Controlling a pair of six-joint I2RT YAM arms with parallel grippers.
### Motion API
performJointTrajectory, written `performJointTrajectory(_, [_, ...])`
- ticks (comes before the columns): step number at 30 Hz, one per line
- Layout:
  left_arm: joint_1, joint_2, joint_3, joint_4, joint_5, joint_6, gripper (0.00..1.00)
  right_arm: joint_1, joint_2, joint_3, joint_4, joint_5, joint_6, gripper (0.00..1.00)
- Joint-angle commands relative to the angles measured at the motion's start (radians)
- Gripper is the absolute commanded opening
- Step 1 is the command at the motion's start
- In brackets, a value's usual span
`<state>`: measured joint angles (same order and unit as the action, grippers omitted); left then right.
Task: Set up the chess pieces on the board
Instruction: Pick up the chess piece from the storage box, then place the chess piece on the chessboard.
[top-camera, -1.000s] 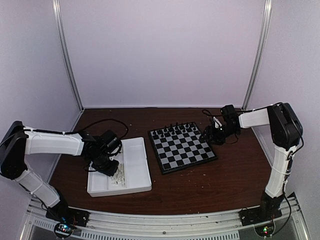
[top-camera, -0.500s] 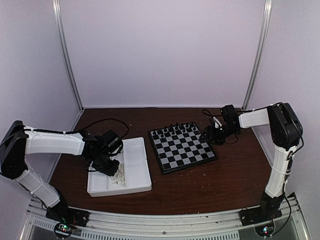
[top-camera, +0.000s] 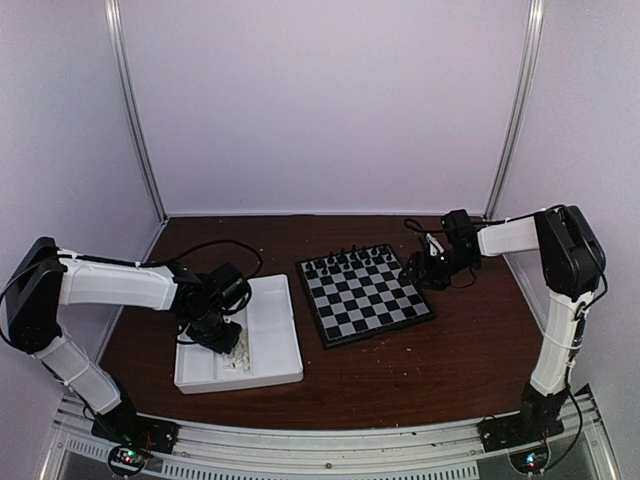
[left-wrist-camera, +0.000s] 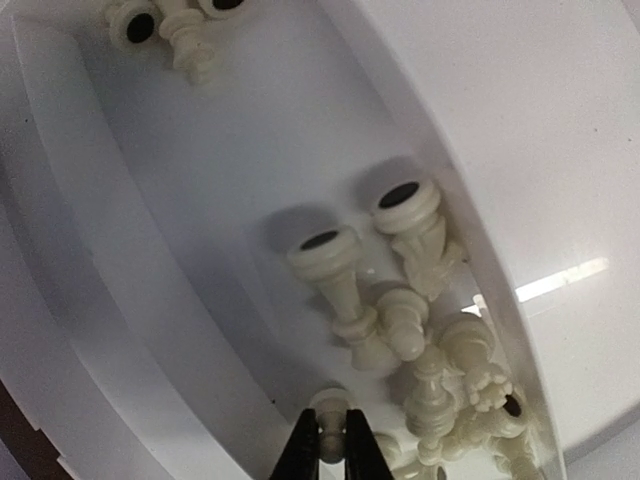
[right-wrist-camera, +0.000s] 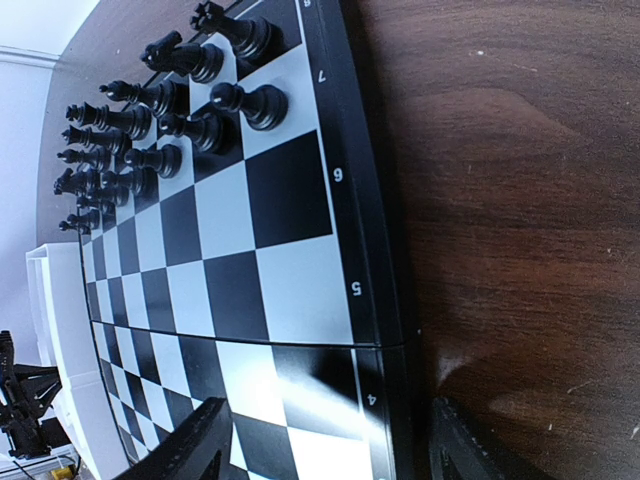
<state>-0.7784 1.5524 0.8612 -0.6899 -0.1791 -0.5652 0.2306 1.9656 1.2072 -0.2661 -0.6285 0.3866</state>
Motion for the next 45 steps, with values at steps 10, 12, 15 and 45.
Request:
performJointTrajectory(10, [-0.077, -0.043, 0.245, -0.115, -0.088, 0.054, 0.07, 0.01, 0.004, 0.0, -0.047, 0.021, -0.017, 0.7])
performJointTrajectory(12, [-0.096, -0.028, 0.297, -0.106, -0.087, 0.072, 0.07, 0.01, 0.006, 0.0, -0.046, 0.02, -0.017, 0.7])
performJointTrajectory(15, [-0.121, 0.017, 0.369, -0.084, -0.077, 0.102, 0.07, 0.012, 0.018, -0.002, -0.041, 0.006, -0.014, 0.7])
performJointTrajectory(45, [-0.152, 0.547, 0.852, 0.02, 0.162, 0.25, 0.07, 0.031, -0.059, -0.012, -0.137, 0.037, -0.07, 0.71])
